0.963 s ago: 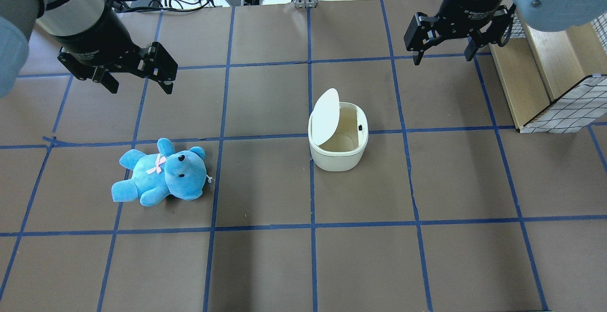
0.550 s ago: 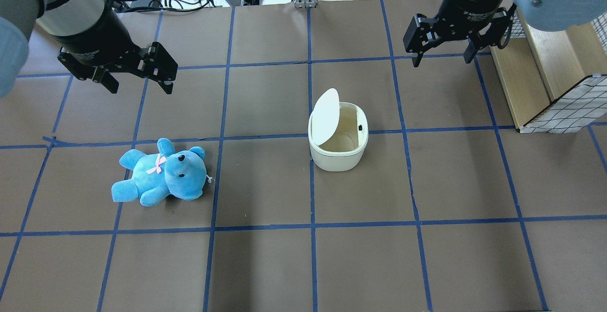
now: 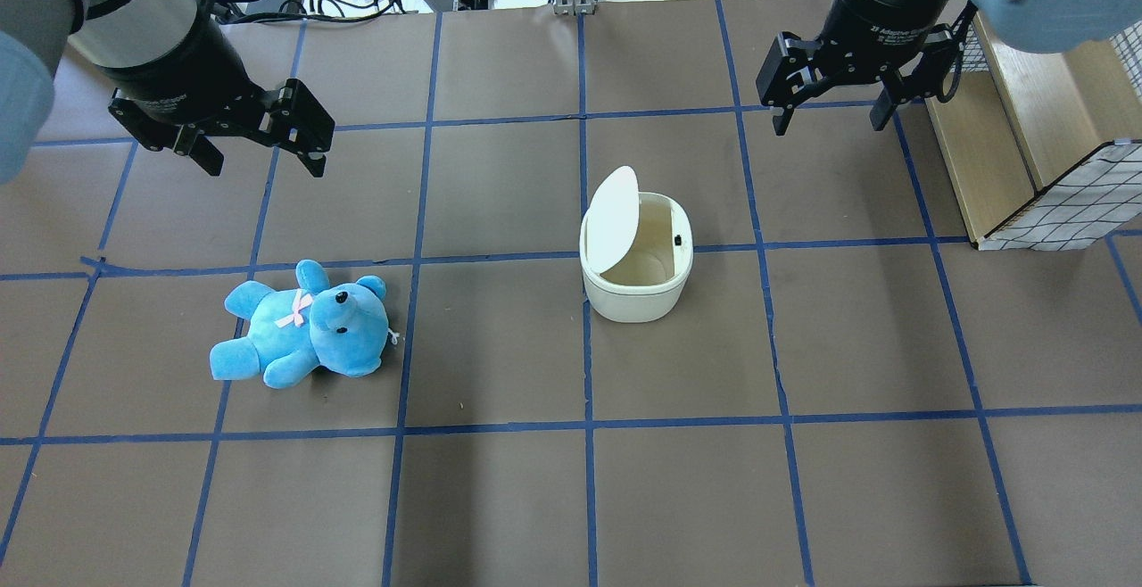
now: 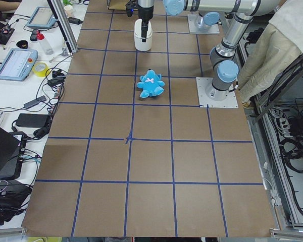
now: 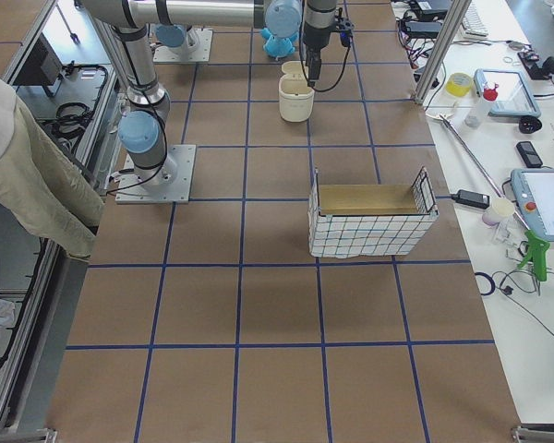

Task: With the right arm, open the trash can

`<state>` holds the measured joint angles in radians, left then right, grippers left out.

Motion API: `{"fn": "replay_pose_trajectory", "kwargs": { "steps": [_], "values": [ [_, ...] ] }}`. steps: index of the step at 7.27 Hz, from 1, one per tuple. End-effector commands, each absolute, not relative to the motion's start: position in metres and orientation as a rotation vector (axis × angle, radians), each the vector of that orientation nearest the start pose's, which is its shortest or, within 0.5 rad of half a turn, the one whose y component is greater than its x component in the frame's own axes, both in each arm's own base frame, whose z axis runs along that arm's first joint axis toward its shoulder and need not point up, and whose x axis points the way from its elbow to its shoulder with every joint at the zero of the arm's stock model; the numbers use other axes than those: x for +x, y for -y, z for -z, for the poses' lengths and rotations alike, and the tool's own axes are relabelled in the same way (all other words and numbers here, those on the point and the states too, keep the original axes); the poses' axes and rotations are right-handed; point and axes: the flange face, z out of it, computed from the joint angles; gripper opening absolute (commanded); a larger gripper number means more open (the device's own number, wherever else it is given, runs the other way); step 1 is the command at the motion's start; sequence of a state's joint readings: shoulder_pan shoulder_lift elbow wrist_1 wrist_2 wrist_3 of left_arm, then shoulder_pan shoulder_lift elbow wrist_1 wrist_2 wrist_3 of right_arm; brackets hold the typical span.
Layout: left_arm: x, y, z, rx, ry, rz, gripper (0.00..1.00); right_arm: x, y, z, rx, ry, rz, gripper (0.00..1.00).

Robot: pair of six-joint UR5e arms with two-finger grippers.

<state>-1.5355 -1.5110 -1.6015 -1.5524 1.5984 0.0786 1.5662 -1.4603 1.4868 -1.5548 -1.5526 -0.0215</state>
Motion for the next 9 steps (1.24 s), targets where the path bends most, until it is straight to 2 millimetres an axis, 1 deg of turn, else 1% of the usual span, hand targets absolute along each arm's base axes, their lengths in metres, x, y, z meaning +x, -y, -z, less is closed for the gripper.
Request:
{"fn": "replay_pose_trajectory", "kwargs": {
  "steps": [1,3,5,7,8,9],
  "values": [
    [-0.114,0.475,-0.503,0.068,-3.11,0.071,1.0,0.133,0.535,-0.472,-0.026,-3.122,-0.062,1.0],
    [-0.114,0.475,-0.503,0.066,-3.11,0.071,1.0,0.131,0.536,-0.475,-0.024,-3.133,-0.053,1.0],
    [-0.114,0.475,-0.503,0.066,-3.11,0.071,1.0,0.131,0.53,-0.489,-0.026,-3.137,0.002,1.0],
    [-0.114,0.475,-0.503,0.068,-3.11,0.071,1.0,0.13,0.529,-0.49,-0.022,-3.142,0.005,1.0],
    [-0.114,0.475,-0.503,0.068,-3.11,0.071,1.0,0.129,0.527,-0.492,0.007,-3.143,0.0,1.0],
    [-0.114,0.475,-0.503,0.068,-3.11,0.071,1.0,0.131,0.521,-0.499,0.005,-3.145,0.014,1.0]
  ]
}}
